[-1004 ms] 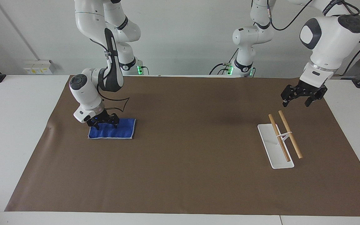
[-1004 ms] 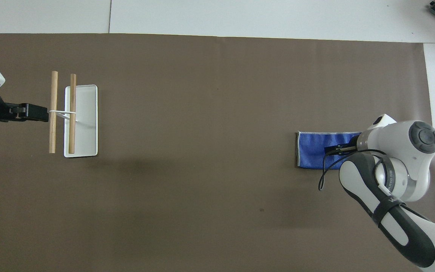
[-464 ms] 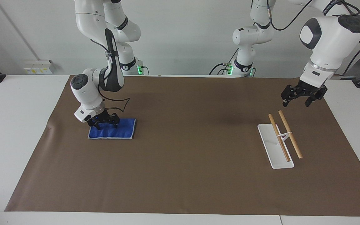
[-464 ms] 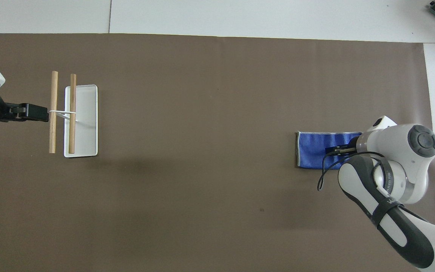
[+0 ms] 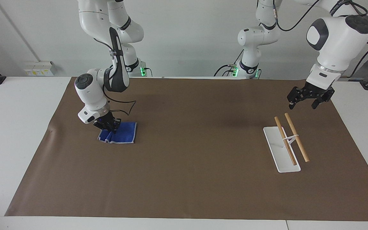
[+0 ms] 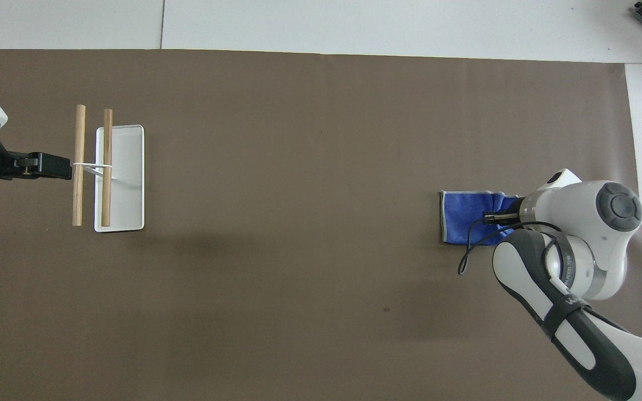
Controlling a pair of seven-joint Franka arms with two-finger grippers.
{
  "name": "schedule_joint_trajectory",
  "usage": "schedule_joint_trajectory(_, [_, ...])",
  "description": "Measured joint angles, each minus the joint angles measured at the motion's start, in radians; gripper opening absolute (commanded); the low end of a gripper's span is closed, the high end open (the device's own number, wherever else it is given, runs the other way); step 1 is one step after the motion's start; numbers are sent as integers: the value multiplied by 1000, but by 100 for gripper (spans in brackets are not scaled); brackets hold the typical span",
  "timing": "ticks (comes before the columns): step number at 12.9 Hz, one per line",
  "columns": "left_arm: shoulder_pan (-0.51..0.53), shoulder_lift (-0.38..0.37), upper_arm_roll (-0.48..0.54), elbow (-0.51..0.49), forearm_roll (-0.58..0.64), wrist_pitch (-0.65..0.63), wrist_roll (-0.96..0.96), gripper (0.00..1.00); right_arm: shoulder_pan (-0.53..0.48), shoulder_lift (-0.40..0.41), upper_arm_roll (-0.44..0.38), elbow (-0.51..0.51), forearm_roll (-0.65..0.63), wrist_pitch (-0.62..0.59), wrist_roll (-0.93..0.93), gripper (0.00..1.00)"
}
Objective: Right arm passes towel to left arm to hang
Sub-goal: 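Lift the blue towel with the right gripper toward the table center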
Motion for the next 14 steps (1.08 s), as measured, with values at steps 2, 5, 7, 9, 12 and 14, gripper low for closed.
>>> schedule_joint_trajectory(2, [0,0,0,0,0,0,0,100,10,0,0,27,0,-35,13,0])
schedule_joint_trajectory(5, [0,0,0,0,0,0,0,100,10,-7,0,88,1,-109,42,0])
schedule_joint_trajectory(7, [0,0,0,0,0,0,0,100,10,-26,7,132,3,-174,73,0])
schedule_joint_trajectory(9, [0,0,0,0,0,0,0,100,11,-47,24,182,92,-232,95,0])
schedule_joint_trajectory(12, [0,0,0,0,0,0,0,100,13,-54,35,267,317,-284,99,0])
schedule_joint_trajectory(14, [0,0,0,0,0,0,0,100,13,-53,34,289,473,-292,100,0])
